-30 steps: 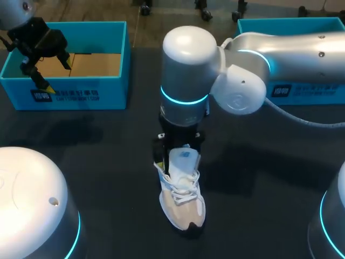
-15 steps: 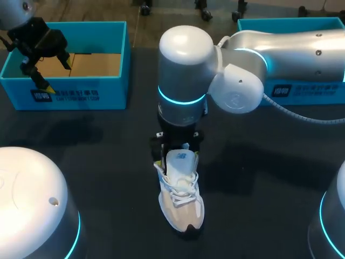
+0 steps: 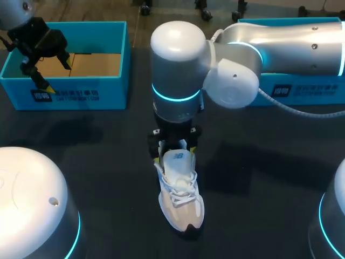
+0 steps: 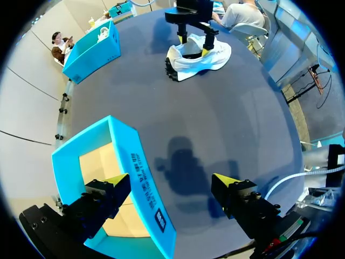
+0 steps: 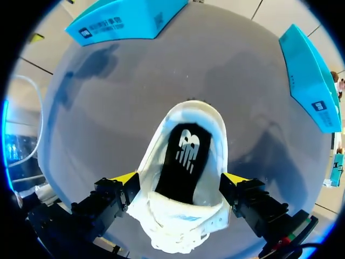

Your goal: Take the shoe out of the shoebox, open the shoe tongue, remove and reinsert the insole, then place the shoe into the shoebox

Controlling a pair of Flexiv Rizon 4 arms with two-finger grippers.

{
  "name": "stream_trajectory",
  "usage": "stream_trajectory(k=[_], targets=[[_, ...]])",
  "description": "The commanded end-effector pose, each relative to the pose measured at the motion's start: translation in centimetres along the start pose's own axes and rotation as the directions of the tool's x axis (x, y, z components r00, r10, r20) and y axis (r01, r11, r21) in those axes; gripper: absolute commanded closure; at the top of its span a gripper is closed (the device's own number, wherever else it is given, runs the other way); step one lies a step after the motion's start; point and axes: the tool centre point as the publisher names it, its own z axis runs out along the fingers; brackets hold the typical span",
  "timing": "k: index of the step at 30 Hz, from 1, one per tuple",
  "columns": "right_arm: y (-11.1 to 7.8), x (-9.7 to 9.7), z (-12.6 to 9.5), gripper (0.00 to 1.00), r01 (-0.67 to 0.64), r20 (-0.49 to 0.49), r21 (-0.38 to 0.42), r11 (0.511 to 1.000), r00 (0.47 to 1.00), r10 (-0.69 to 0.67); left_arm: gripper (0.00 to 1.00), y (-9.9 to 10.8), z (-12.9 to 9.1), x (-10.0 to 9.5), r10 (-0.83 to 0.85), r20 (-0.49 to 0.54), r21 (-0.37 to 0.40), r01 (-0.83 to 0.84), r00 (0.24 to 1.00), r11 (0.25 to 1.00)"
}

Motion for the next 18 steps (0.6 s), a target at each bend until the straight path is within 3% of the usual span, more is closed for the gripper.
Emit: stream_trajectory(k=[1,18], targets=[[0.3,-0.3,0.6,0.00,0.001,-0.014,0.006,1.000,1.000,-0.001,0.00,0.0,0.0,0.0,0.001,-0.001,-0.003,-0.001,1.000,1.000],[-2.6,1.7,-0.5,0.00,-0.076,0.025,0.060,0.995,0.997,0.074,0.00,0.0,0.0,0.0,0.001,-0.001,-0.003,-0.001,1.000,1.000]])
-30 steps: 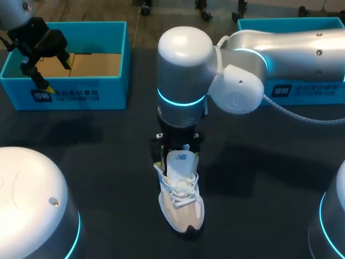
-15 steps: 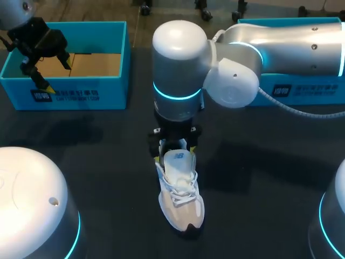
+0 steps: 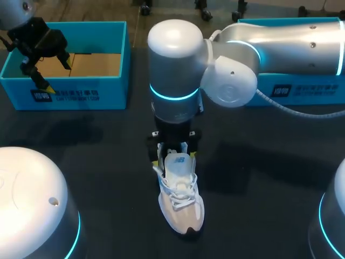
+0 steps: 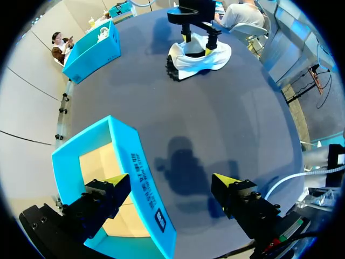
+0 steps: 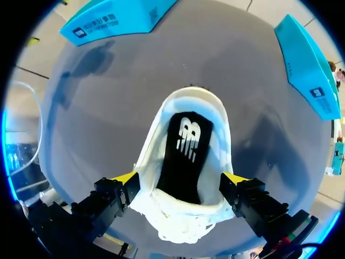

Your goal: Take the shoe out of the shoebox, open the shoe tongue, remove and reinsert the insole, then place the shoe into the shoebox

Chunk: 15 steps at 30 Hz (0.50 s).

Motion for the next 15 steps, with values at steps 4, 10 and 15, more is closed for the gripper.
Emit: stream_trajectory(k=[4,10,15], targets=[[-0.7,0.5,0.2,0.00,-0.011,0.011,0.000,1.000,1.000,0.011,0.00,0.0,0.0,0.0,0.001,-0.001,-0.003,-0.001,1.000,1.000],[0.8,0.0,-0.1,0.00,-0.002,0.027,-0.007,1.000,1.000,0.002,0.00,0.0,0.0,0.0,0.001,-0.001,-0.003,-0.001,1.000,1.000],[0.9,0.0,-1.1,0.00,-0.017,0.060,-0.020,1.000,0.998,0.018,0.00,0.0,0.0,0.0,0.001,-0.001,-0.003,-0.001,1.000,1.000]])
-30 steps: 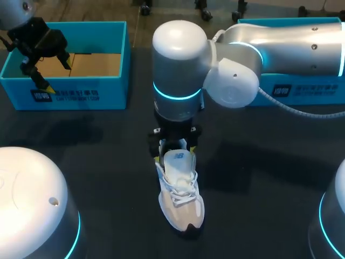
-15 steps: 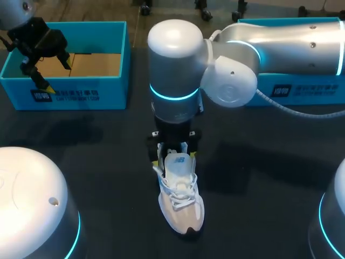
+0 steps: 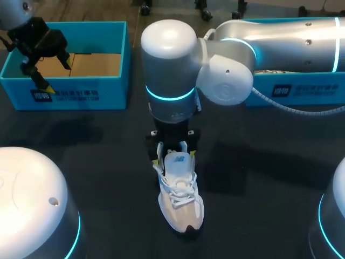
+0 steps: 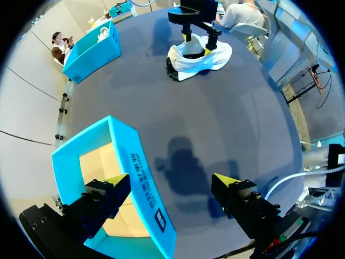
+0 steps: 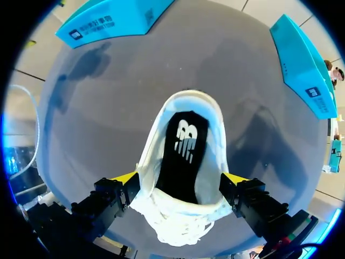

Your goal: Take the shoe out of the shoebox, open the shoe tongue, remove and reinsert the insole, then place the shoe into the shoebox

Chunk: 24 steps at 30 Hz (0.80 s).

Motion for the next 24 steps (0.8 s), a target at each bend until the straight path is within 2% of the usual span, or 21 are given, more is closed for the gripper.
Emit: stream_trajectory(k=[1,11,19,24], targets=[[-0.2,0.4,-1.1,0.00,-0.013,0.032,-0.005,1.000,0.999,0.013,0.00,0.0,0.0,0.0,0.001,-0.001,-0.003,-0.001,1.000,1.000],[-1.7,0.5,-0.8,0.00,-0.046,0.020,0.004,0.999,0.999,0.046,0.00,0.0,0.0,0.0,0.001,-0.001,-0.003,-0.001,1.000,1.000],[-2.5,1.0,-2.4,0.00,-0.078,0.066,-0.028,0.997,0.995,0.080,0.00,0.0,0.0,0.0,0.001,-0.001,-0.003,-0.001,1.000,1.000],[-3.8,1.2,-2.3,0.00,-0.111,0.064,-0.011,0.994,0.992,0.111,0.00,0.0,0.0,0.0,0.001,-0.001,-0.003,-0.001,1.000,1.000]])
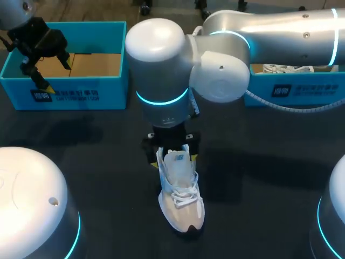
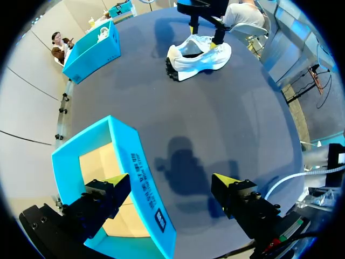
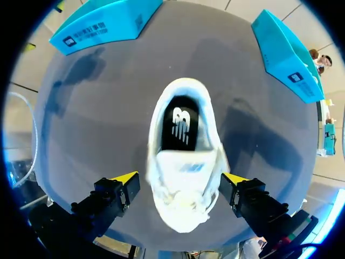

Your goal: Take the shoe out of the shoebox, open the shoe tongue, remove and reinsert the insole, then place the shoe into the shoebox

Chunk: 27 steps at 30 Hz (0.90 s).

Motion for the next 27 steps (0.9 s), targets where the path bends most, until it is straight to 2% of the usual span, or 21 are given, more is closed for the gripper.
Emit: stream_trajectory(k=[1,5,11,12,13,14,15,17,20,25,27], targets=[[-1.1,0.4,0.2,0.00,-0.020,-0.009,0.006,1.000,1.000,0.020,0.00,0.0,0.0,0.0,0.001,-0.001,-0.003,-0.001,1.000,1.000],[-2.2,0.5,-0.2,0.00,-0.056,-0.008,0.023,0.998,0.998,0.056,0.00,0.0,0.0,0.0,0.001,-0.001,-0.003,-0.001,1.000,1.000],[-4.4,0.8,-2.1,0.02,-0.109,-0.019,0.031,0.994,0.994,0.110,0.00,0.0,0.0,0.0,0.001,-0.001,-0.003,-0.001,1.000,1.000],[-4.6,1.0,-2.4,0.10,-0.111,-0.015,0.035,0.993,0.994,0.112,0.00,0.0,0.0,0.0,0.001,-0.001,-0.003,-0.001,1.000,1.000],[-4.9,1.1,-2.8,0.14,-0.125,-0.020,0.046,0.991,0.992,0.126,0.00,0.0,0.0,0.0,0.001,-0.001,-0.003,-0.001,1.000,1.000],[-5.1,1.2,-3.1,0.25,-0.129,-0.019,0.048,0.990,0.991,0.130,0.00,0.0,0.0,0.0,0.001,-0.001,-0.003,-0.001,1.000,1.000],[-5.3,1.4,-3.3,0.42,-0.132,-0.019,0.051,0.990,0.991,0.133,0.00,0.0,0.0,0.0,0.001,-0.001,-0.003,-0.001,1.000,1.000],[-5.6,1.6,-3.7,0.58,-0.138,-0.021,0.056,0.989,0.990,0.139,0.00,0.0,0.0,0.0,0.001,-0.001,-0.003,-0.001,1.000,1.000],[-5.5,1.9,-3.8,0.61,-0.133,-0.014,0.053,0.990,0.991,0.134,0.00,0.0,0.0,0.0,0.001,-0.001,-0.003,-0.001,1.000,1.000],[-3.6,1.4,-2.6,0.69,-0.116,-0.009,0.057,0.992,0.993,0.116,0.00,0.0,0.0,0.0,0.001,-0.001,-0.003,-0.001,1.000,1.000],[-2.8,0.9,-2.0,0.69,-0.109,0.004,0.057,0.992,0.994,0.109,0.00,0.0,0.0,0.0,0.001,-0.001,-0.003,-0.001,1.000,1.000]])
